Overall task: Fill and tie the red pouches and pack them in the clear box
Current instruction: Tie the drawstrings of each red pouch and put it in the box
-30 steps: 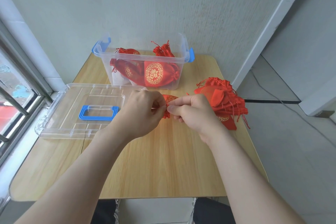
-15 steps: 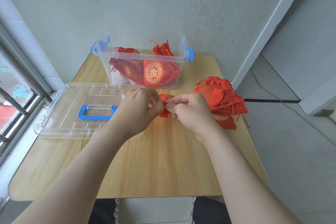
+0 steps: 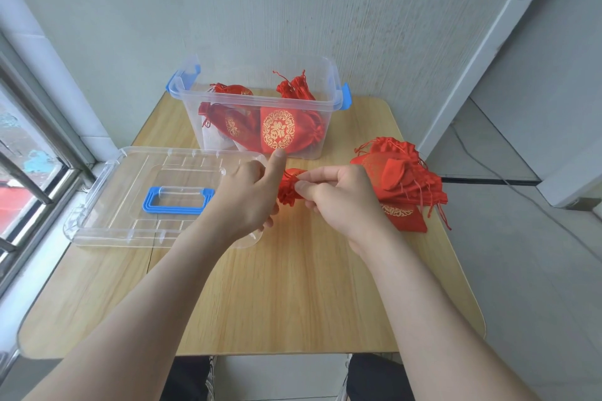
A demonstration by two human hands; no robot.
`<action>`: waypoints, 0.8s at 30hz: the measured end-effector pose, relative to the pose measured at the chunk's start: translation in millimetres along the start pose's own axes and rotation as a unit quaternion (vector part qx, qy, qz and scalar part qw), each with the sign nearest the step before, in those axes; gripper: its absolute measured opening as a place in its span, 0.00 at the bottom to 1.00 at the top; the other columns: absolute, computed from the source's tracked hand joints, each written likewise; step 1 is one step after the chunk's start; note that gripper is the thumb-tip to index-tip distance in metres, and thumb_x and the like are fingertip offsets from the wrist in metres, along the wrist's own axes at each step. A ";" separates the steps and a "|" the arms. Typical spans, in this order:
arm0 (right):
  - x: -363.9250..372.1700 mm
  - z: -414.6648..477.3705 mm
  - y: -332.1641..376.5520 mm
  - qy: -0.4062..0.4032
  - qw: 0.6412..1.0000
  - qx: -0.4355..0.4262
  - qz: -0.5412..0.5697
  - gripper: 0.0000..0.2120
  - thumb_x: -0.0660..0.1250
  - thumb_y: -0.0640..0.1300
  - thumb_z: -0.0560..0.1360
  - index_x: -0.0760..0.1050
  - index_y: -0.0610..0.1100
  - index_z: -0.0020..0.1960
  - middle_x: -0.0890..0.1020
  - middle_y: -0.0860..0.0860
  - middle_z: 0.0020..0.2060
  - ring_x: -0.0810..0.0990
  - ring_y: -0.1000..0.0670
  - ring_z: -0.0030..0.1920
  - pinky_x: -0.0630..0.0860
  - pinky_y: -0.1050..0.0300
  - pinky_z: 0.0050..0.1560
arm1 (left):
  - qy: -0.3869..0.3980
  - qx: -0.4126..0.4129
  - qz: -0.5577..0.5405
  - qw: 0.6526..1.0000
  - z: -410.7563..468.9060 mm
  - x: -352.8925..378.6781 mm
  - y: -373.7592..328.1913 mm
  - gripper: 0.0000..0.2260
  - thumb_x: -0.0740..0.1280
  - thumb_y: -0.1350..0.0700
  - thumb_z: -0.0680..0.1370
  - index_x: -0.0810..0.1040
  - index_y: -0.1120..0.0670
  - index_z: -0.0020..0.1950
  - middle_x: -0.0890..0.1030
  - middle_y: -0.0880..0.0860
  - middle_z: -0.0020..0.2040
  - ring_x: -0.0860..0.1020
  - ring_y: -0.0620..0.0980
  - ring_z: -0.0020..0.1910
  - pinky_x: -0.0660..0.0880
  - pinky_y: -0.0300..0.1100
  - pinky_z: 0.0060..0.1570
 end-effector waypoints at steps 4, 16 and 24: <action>0.9 -3.7 3.3 0.022 1.000 -0.006 0.011 0.06 0.76 0.43 0.76 0.87 0.51 0.41 0.88 0.55 0.36 0.84 0.58 0.39 0.82 0.53 0.50 | -0.005 0.061 0.032 0.998 3.0 6.3 2.4 0.30 0.52 0.36 0.86 0.77 0.59 0.42 0.82 0.53 0.36 0.81 0.51 0.33 0.78 0.48 0.40; -1.9 2.7 -3.9 0.009 0.983 -0.098 -0.153 0.04 0.75 0.42 0.76 0.88 0.50 0.46 0.87 0.56 0.36 0.84 0.58 0.38 0.81 0.60 0.44 | -0.064 0.168 0.196 0.964 14.5 3.8 13.9 0.24 0.60 0.45 0.87 0.74 0.56 0.35 0.78 0.53 0.32 0.76 0.53 0.33 0.72 0.51 0.38; -4.1 -2.3 -2.5 -0.016 0.944 -0.168 -0.285 0.04 0.71 0.45 0.74 0.80 0.49 0.41 0.81 0.56 0.31 0.80 0.52 0.39 0.79 0.53 0.45 | -0.066 0.154 0.237 0.957 15.1 -0.3 15.6 0.26 0.57 0.42 0.86 0.78 0.59 0.40 0.80 0.55 0.35 0.78 0.57 0.38 0.77 0.58 0.44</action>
Point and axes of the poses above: each hand's wrist, its own z-axis towards the middle knuckle, its own x-axis out of the palm, y = z × x, the point moved 2 cm from there along z, towards the middle knuckle
